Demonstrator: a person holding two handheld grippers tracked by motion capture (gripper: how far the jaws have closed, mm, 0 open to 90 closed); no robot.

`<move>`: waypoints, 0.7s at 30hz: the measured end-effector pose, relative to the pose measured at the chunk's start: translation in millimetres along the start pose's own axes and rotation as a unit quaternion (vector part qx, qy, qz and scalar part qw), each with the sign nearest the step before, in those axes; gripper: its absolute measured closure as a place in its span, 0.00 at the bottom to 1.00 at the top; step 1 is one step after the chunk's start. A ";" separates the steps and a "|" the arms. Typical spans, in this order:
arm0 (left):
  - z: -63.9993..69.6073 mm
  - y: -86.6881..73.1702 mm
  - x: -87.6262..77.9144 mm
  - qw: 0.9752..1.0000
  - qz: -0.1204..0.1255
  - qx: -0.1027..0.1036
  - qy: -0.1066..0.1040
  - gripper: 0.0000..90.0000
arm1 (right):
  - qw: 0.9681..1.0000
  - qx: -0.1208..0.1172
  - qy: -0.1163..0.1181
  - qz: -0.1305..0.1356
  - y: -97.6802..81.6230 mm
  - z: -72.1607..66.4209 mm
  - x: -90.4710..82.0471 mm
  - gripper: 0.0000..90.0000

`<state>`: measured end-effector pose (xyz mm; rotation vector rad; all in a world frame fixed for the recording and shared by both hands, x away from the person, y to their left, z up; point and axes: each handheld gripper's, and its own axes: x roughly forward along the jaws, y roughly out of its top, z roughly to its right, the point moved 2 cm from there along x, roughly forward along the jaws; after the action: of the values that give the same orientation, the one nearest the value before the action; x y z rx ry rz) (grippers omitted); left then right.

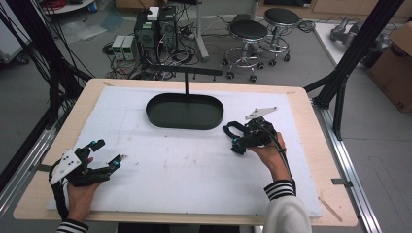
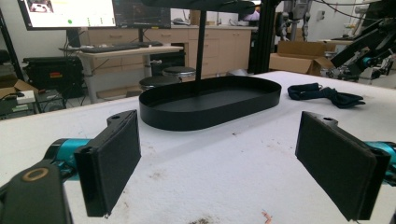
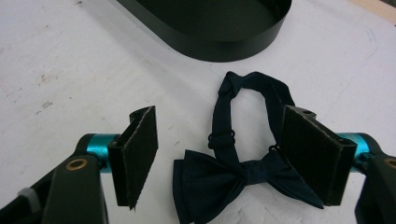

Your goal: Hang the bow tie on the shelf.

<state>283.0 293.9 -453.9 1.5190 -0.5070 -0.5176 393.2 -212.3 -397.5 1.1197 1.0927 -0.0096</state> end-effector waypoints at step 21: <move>-0.4 -0.1 0.3 1.000 0.001 -0.004 0.002 0.16 | 0.997 0.005 0.012 -0.074 -4.4 11.1 34.7 0.58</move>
<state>283.5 294.0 -453.9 1.5112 -0.5026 -0.5146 416.6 -205.4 -424.9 1.0483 1.1960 -0.1192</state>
